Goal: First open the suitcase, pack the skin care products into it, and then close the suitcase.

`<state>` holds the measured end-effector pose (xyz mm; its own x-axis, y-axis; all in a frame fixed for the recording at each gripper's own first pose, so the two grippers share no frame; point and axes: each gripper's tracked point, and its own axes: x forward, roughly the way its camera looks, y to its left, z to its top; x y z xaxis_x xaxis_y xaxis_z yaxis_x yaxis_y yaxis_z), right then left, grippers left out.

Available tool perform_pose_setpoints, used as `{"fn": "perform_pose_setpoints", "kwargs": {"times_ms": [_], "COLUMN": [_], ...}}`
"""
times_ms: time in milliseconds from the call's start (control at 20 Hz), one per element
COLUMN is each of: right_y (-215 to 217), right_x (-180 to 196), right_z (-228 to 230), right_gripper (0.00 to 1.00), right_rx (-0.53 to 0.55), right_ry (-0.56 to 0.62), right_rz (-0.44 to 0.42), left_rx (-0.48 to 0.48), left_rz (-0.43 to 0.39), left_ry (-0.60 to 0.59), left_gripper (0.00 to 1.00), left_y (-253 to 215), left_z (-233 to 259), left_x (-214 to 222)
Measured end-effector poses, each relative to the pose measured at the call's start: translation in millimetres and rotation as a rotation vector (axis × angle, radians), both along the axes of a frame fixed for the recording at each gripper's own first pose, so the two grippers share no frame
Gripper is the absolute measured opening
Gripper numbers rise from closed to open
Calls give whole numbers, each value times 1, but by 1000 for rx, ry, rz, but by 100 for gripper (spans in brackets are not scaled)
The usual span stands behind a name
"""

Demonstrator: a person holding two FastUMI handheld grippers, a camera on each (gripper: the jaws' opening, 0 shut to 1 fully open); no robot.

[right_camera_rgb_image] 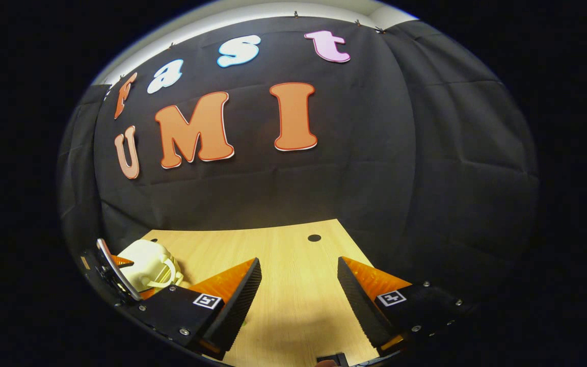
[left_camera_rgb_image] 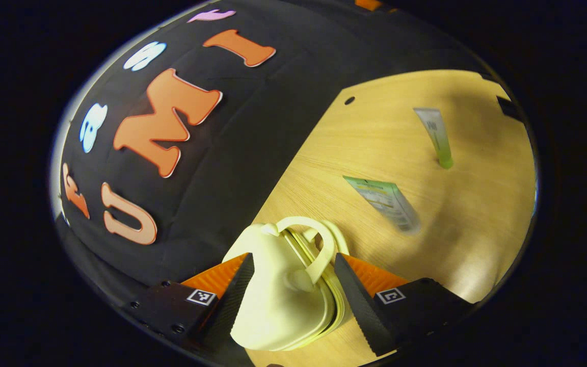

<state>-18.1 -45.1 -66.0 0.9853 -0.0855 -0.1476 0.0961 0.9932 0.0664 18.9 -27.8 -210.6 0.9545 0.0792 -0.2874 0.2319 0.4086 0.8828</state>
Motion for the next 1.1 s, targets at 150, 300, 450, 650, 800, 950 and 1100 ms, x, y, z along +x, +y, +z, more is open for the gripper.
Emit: {"fn": "perform_pose_setpoints", "kwargs": {"times_ms": [150, 300, 450, 650, 800, 950, 1100], "right_y": [-11, -17, -22, -23, -20, -19, -16], "right_x": [-3, -3, -2, 0, 2, 2, 6], "right_z": [-2, -5, -4, -3, 0, 2, 3], "right_gripper": [95, 95, 95, 95, 95, 95, 95], "right_rx": [5, 17, 16, 21, 24, 13, 20], "right_ry": [10, 22, 25, 27, 24, 19, 20], "right_rz": [-26, -43, -57, -68, -69, -63, -51], "left_rx": [107, 154, 200, 243, 275, 274, 235], "left_rz": [-1, 10, 35, 47, 42, 36, 58], "left_ry": [35, 63, 91, 104, 174, 191, 229], "left_gripper": [98, 98, 98, 96, 72, 20, 7], "left_y": [3, 7, 14, 21, 19, 8, 13], "left_z": [-14, -25, -32, -35, -55, -70, -61], "left_x": [16, 35, 53, 67, 73, 80, 68]}}
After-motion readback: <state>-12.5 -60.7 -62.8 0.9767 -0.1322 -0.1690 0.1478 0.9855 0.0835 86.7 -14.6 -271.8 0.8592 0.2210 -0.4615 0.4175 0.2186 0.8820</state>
